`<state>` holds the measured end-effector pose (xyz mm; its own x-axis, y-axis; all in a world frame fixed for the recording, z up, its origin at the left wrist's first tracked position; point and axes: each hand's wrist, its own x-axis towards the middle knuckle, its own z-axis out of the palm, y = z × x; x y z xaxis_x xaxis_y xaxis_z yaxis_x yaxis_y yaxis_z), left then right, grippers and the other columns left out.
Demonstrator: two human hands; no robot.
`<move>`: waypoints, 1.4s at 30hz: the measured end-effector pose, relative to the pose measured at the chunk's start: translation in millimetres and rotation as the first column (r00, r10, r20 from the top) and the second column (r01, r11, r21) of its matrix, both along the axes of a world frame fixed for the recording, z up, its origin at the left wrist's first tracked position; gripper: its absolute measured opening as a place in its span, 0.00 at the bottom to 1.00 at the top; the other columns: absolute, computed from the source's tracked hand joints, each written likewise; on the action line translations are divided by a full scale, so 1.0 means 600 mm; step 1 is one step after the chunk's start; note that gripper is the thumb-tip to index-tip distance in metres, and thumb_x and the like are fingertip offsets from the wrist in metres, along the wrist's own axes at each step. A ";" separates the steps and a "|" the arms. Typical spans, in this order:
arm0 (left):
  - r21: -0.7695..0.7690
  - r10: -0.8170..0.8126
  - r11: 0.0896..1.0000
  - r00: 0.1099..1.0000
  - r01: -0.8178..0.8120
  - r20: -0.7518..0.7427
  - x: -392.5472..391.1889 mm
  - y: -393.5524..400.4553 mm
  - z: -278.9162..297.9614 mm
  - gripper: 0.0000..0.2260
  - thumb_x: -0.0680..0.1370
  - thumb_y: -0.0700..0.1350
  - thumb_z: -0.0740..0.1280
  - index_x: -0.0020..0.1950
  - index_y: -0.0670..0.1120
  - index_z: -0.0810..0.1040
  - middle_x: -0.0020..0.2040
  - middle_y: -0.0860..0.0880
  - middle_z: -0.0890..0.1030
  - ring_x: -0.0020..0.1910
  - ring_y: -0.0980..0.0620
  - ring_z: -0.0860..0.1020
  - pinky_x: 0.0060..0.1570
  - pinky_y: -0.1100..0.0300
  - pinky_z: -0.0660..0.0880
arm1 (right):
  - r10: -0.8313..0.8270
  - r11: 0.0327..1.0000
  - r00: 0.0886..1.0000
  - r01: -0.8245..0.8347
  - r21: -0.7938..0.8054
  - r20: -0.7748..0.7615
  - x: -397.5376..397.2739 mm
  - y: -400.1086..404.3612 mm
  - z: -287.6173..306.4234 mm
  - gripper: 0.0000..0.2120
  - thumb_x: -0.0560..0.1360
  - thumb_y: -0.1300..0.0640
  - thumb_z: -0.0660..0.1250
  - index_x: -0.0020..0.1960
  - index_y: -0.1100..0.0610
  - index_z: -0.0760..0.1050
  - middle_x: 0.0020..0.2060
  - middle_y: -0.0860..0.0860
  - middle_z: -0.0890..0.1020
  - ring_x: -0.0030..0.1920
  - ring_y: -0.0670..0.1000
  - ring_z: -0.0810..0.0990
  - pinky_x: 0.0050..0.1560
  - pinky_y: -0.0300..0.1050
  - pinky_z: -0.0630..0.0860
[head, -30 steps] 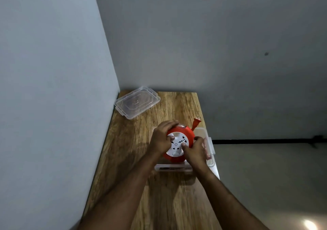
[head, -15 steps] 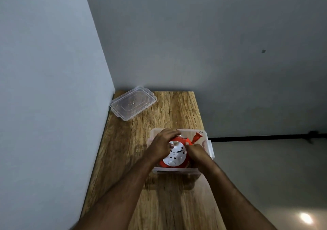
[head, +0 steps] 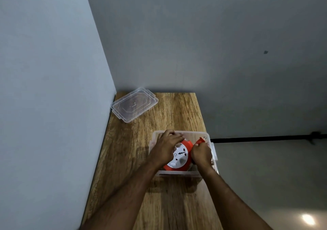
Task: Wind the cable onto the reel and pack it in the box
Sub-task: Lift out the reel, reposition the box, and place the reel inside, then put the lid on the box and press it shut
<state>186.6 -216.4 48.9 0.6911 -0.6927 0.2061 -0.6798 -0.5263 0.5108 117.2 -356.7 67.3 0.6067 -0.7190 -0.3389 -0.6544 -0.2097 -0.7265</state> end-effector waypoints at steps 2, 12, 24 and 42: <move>0.009 -0.009 1.000 1.000 0.009 0.010 0.001 0.000 -0.001 0.32 0.71 0.30 0.70 0.73 0.51 0.74 0.72 0.57 0.74 0.69 0.55 0.66 0.65 0.56 0.64 | 0.009 0.999 1.000 -0.009 -0.045 -0.009 -0.002 0.003 0.006 0.13 0.84 0.61 0.58 0.62 0.65 0.77 0.51 0.61 0.83 0.52 0.61 0.81 0.52 0.50 0.76; -0.054 0.041 0.998 0.998 -0.039 0.042 -0.003 -0.001 -0.004 0.25 0.74 0.33 0.70 0.69 0.48 0.77 0.66 0.52 0.79 0.67 0.56 0.69 0.67 0.57 0.68 | 0.114 0.977 0.991 -0.125 -0.173 -0.071 -0.009 -0.005 0.009 0.12 0.82 0.55 0.63 0.47 0.61 0.80 0.40 0.53 0.82 0.40 0.51 0.80 0.36 0.41 0.74; -0.276 0.367 0.876 0.918 -0.395 -0.151 0.032 0.016 0.049 0.20 0.82 0.41 0.65 0.74 0.48 0.70 0.72 0.50 0.72 0.72 0.54 0.68 0.67 0.65 0.65 | 0.537 0.768 0.832 -0.415 -0.487 0.138 0.100 0.012 0.102 0.08 0.79 0.53 0.71 0.43 0.56 0.82 0.36 0.46 0.82 0.36 0.42 0.77 0.36 0.36 0.66; -0.286 0.770 0.269 0.384 -0.920 -0.510 0.263 0.153 0.056 0.18 0.76 0.35 0.64 0.66 0.37 0.77 0.62 0.39 0.81 0.62 0.40 0.79 0.61 0.47 0.78 | 0.731 0.607 0.682 -0.645 -0.464 0.010 0.400 0.056 0.081 0.15 0.78 0.54 0.71 0.60 0.63 0.81 0.58 0.58 0.84 0.58 0.58 0.81 0.53 0.45 0.73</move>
